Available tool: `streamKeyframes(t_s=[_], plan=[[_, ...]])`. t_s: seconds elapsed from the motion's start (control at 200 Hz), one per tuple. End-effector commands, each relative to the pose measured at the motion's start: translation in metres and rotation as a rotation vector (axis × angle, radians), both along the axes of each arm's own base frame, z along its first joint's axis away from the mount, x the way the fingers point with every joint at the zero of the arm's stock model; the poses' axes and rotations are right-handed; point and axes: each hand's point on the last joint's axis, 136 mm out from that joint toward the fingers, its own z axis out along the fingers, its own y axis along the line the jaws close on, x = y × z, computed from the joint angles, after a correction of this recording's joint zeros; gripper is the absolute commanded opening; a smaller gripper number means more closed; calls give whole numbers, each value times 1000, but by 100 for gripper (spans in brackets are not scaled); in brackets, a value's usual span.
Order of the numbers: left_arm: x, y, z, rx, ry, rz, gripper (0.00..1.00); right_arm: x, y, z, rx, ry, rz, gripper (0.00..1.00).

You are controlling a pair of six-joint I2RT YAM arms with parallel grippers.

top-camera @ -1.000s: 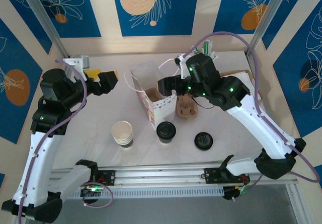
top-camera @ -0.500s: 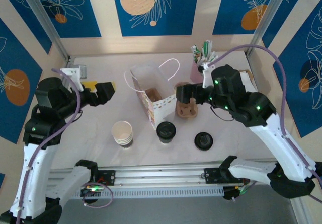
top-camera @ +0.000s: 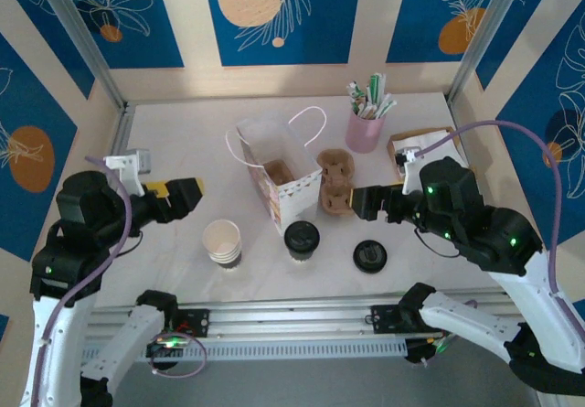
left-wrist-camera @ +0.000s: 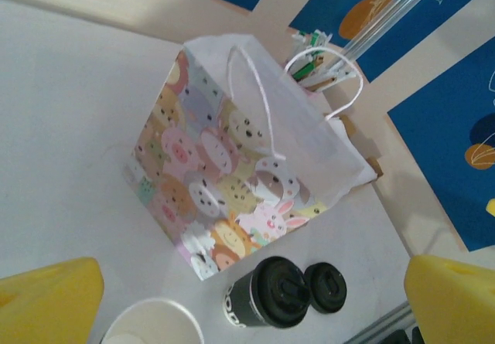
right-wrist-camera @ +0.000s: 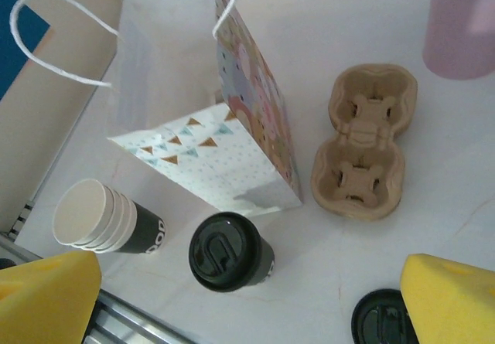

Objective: Pack the takeout coffee

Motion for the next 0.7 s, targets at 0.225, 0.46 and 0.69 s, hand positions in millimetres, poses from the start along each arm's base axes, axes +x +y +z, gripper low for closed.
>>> streamKeyframes(t_s=[0.225, 0.46, 0.69], plan=[[-4, -10, -57, -21, 179, -53, 100, 1, 14, -47, -9, 167, -9, 99], [14, -19, -79, -31, 216, -83, 96, 6, 17, -85, -47, 250, -45, 99], [45, -31, -90, -54, 237, -111, 77, 17, 28, -104, -51, 276, -12, 99]])
